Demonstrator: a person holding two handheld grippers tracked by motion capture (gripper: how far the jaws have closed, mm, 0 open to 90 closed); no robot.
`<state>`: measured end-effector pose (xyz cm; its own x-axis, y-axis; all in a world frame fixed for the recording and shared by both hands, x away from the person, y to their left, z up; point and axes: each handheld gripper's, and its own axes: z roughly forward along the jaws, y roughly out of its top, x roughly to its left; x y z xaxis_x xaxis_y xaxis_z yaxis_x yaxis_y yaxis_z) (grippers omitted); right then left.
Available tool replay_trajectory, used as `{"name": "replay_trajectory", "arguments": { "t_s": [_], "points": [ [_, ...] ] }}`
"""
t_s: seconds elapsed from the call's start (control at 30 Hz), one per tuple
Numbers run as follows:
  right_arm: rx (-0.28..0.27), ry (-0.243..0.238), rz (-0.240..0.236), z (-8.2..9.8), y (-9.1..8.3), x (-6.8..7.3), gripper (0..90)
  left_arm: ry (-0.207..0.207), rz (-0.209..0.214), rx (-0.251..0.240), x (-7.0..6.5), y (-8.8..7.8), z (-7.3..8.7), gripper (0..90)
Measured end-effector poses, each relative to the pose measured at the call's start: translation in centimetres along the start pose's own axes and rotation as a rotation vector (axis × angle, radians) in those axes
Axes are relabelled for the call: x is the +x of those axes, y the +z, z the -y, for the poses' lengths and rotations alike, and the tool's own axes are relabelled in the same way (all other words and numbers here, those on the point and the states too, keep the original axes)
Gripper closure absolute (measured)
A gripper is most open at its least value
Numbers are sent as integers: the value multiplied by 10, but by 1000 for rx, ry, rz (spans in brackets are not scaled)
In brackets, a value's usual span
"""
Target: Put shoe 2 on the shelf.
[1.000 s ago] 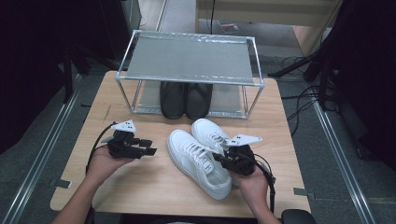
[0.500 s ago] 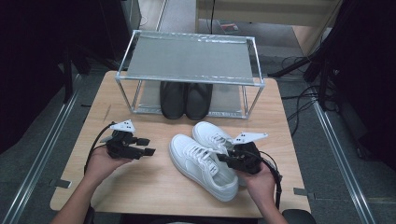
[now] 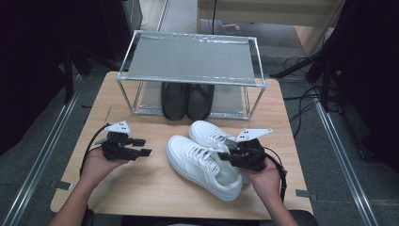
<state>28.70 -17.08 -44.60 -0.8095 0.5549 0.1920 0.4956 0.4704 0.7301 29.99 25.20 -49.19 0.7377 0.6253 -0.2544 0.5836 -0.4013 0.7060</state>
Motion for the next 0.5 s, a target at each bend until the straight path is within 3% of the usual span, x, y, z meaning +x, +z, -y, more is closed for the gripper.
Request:
{"name": "replay_trajectory", "arguments": {
  "t_s": [0.5],
  "points": [
    [-2, -61, -79, -51, -15, -16, 782, -25, -36, -4, -1, -9, 13, 446]
  ]
}}
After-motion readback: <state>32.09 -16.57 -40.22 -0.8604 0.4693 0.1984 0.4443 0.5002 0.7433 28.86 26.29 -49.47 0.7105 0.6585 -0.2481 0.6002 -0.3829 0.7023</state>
